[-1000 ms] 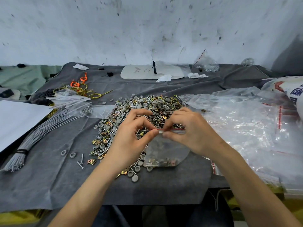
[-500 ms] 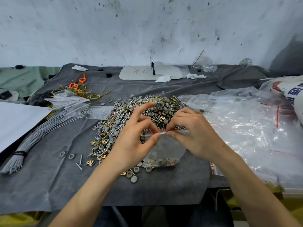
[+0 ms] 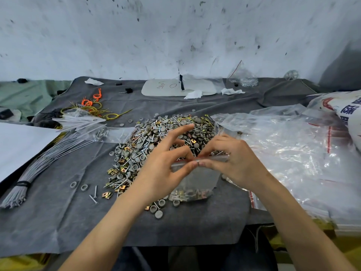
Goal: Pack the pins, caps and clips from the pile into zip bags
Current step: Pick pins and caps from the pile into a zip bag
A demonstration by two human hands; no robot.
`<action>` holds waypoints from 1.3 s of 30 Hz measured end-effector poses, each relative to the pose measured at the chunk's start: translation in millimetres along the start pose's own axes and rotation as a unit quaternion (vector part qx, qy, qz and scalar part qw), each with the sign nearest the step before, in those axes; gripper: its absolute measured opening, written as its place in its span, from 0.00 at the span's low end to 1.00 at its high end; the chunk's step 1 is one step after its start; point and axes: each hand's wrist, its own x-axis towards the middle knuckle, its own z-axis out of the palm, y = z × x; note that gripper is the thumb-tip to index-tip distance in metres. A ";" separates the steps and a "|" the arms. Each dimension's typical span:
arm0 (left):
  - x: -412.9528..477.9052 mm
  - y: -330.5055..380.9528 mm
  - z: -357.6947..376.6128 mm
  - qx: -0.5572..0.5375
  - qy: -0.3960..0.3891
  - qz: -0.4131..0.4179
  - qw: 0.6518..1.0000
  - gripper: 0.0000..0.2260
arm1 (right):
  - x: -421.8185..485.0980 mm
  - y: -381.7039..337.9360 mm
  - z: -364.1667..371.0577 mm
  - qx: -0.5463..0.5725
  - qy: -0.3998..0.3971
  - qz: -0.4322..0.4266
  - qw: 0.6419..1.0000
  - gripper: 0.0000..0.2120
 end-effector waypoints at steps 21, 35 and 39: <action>-3.2 0.1 0.3 -0.027 0.017 -0.025 0.999 0.06 | -14.0 19.4 -5.8 0.235 0.052 0.120 0.963 0.02; 10.7 5.7 4.0 0.011 -0.038 0.013 0.999 0.07 | -10.6 17.3 8.7 0.141 0.024 0.047 0.989 0.05; 10.1 3.7 4.9 0.008 -0.020 0.029 0.999 0.13 | -11.9 19.7 8.3 0.128 0.040 0.044 0.990 0.04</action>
